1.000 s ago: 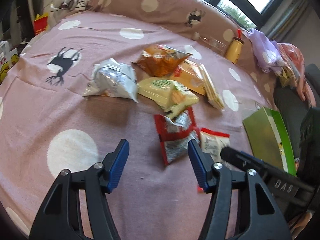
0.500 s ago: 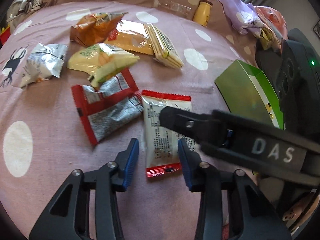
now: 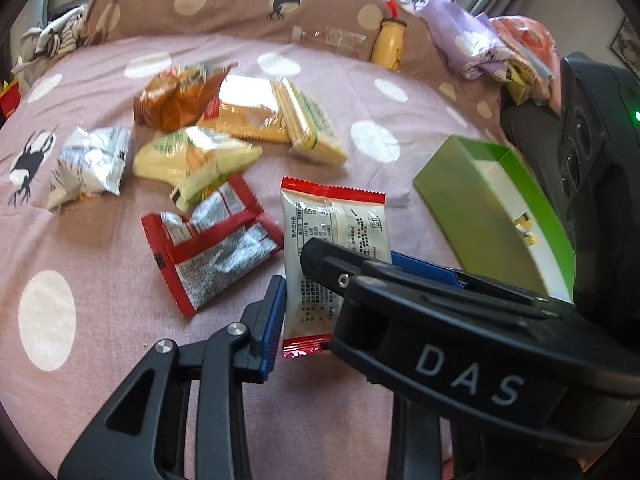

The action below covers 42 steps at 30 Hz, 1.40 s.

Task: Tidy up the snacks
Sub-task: 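Grasp the white red-edged snack packet with the right gripper and lift, then carry the white packet into the green box and release it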

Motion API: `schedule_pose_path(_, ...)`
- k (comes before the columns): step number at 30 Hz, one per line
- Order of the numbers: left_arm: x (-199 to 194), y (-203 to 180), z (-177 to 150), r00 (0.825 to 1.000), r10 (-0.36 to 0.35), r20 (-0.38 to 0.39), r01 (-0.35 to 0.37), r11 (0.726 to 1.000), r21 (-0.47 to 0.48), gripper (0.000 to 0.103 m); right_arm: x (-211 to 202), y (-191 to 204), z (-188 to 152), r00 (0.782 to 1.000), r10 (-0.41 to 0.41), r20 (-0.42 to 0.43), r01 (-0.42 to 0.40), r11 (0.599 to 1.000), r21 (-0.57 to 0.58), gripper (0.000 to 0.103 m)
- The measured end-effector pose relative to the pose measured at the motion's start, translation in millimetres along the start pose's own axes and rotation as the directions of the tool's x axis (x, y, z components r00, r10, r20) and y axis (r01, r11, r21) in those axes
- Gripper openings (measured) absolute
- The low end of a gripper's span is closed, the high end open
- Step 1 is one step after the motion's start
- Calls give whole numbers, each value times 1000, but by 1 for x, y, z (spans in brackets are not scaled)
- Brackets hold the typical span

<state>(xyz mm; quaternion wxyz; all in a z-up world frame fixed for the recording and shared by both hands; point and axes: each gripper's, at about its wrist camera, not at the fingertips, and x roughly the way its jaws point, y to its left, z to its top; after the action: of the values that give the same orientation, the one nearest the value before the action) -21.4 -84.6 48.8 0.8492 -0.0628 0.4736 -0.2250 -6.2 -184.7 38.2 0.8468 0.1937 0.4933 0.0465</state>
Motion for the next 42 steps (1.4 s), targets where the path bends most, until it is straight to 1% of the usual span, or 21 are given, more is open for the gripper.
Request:
schedule_pose_path(6, -19, -16, 5, 997, 1, 78, -5, 999, 46, 32, -27, 9, 1, 996, -14, 91, 16, 1000, -24, 60)
schedule_pose_path(11, -33, -32, 12, 991, -22, 134, 11, 997, 78, 32, -55, 11, 4, 983, -18, 180, 24, 999, -28, 60)
schedule_pose_path(15, -37, -48, 15, 987, -41, 154, 24, 994, 109, 32, -72, 3, 5, 973, -30, 228, 35, 999, -17, 60)
schedule_pose_path(21, -38, -76, 22, 982, -69, 174, 38, 983, 179, 32, -96, -17, 5, 956, -42, 291, 38, 999, 21, 60)
schedule_pose_path(25, -32, -92, 24, 980, -102, 171, 66, 977, 203, 32, -108, -33, 4, 945, -67, 321, 50, 997, 60, 60)
schedule_pose_path(30, -22, -110, 27, 980, -125, 152, 86, 967, 239, 32, -116, -52, 4, 938, -88, 336, 56, 993, 106, 60)
schedule_pose_path(35, -12, -130, 29, 980, -157, 124, 116, 951, 285, 32, -125, -73, 2, 927, -123, 353, 68, 984, 165, 60)
schedule_pose_path(42, 0, -153, 29, 981, -176, 83, 137, 929, 344, 32, -133, -99, -2, 921, -151, 358, 68, 970, 234, 60)
